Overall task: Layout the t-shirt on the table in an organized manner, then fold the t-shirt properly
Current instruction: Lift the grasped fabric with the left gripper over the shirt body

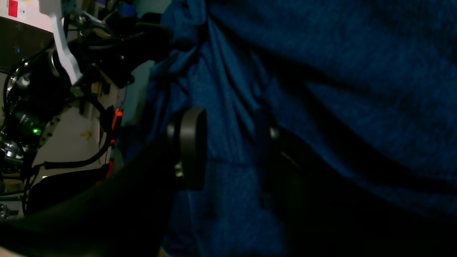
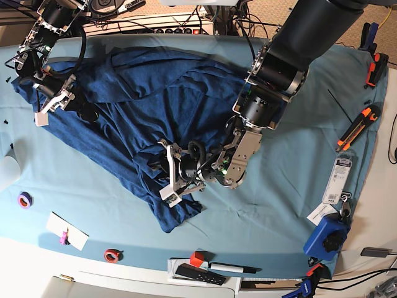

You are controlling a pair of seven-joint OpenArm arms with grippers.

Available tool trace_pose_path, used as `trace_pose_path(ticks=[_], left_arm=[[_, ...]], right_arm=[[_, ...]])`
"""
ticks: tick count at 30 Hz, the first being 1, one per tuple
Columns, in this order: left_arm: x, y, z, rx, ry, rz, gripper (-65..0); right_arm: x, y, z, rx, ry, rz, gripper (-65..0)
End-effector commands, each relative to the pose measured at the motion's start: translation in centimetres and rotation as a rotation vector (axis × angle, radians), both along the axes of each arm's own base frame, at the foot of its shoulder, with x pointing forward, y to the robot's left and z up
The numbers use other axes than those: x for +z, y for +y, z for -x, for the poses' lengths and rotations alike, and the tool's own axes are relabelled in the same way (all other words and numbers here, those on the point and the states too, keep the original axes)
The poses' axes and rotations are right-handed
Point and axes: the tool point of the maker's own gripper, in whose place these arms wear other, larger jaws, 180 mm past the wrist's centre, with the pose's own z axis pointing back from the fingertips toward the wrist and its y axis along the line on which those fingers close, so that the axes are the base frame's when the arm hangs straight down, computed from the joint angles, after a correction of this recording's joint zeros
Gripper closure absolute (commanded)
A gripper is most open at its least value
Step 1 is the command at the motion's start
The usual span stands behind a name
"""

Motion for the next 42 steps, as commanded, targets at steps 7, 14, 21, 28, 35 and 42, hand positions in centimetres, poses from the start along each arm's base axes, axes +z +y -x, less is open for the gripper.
trace_pose_path(ticks=[7,14,21,28,35,42], left_arm=[[3.2,-1.8,-0.7,-0.03,-0.057,0.077,-19.9],[2.9,-1.8,-0.5,-0.032,-0.051,0.075,-19.9],[0.9,-3.3,2.3,-0.161,-0.088,-0.036,-19.9],[1.0,-4.6,3.4,-0.228,-0.142,-0.041,-19.9],[0.7,-3.9,1.8,-0.187,-0.2,-0.114,-12.8],[-0.1,-3.3,1.4,-0.213,-0.273,-0.192,-22.0]], right_arm=[[1.6,-0.8,-0.9,-0.013,-0.056,0.011,-22.6],[1.6,-0.8,-0.9,-0.013,-0.056,0.011,-22.6],[1.7,-0.8,-1.0,-0.013,-0.06,0.011,-22.6],[1.7,-0.8,-1.0,-0.013,-0.059,0.011,-22.5],[1.7,-0.8,-1.0,-0.013,-0.059,0.011,-22.6],[1.7,-0.8,-1.0,-0.013,-0.06,0.011,-22.6]])
